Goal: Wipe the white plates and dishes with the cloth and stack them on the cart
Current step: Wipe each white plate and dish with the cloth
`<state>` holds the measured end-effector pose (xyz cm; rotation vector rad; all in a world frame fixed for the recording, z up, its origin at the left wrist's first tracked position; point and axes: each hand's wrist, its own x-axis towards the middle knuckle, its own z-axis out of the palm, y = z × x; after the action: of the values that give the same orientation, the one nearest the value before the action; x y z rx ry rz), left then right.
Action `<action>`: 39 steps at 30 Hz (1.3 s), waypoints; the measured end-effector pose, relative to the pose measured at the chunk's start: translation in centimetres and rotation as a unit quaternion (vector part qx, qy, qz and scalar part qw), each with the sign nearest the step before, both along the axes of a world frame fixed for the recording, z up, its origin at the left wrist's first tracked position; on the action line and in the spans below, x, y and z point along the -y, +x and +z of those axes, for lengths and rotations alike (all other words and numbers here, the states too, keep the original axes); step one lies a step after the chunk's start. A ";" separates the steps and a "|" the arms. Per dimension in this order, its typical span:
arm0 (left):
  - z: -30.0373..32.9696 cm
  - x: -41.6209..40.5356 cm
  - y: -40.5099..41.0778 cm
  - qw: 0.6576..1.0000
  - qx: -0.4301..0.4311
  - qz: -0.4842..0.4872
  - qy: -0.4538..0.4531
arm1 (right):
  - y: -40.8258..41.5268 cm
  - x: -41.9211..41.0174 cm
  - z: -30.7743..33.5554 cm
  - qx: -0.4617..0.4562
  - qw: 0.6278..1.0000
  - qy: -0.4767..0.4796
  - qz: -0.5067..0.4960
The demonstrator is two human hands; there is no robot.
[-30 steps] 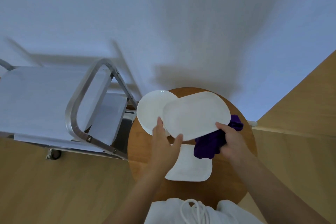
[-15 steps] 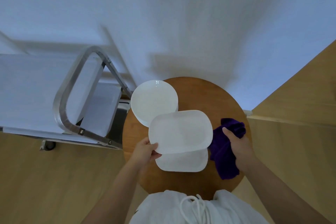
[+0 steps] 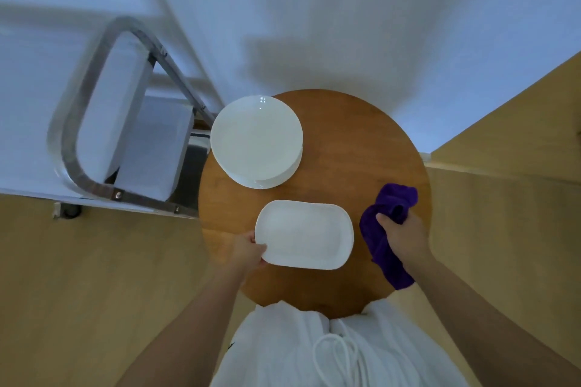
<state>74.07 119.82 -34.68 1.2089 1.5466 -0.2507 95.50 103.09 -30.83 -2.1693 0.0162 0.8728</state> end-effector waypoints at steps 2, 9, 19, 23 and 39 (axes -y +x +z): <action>-0.4 0.2 0.0 0.996 -0.029 -0.063 0.053 | 0.0 0.1 -0.4 0.003 1.000 -0.009 0.020; -0.6 0.5 0.4 0.967 -0.118 -0.198 0.104 | -0.1 0.3 -1.2 0.006 0.999 -0.029 0.045; -2.3 0.6 0.6 1.000 -0.006 -0.016 0.013 | -1.4 0.3 -2.9 -0.011 0.994 -0.071 0.083; -3.5 -0.5 0.9 0.997 0.037 0.052 -0.040 | -1.6 0.3 -4.0 -0.009 0.992 -0.081 0.098; -6.3 0.9 1.8 0.979 0.044 0.178 -0.089 | -2.6 -0.9 -7.2 -0.087 0.989 -0.073 0.093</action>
<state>75.91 118.92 -40.99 0.7779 1.5954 -0.0961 92.87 103.97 -38.08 -2.2500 -0.0385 1.1992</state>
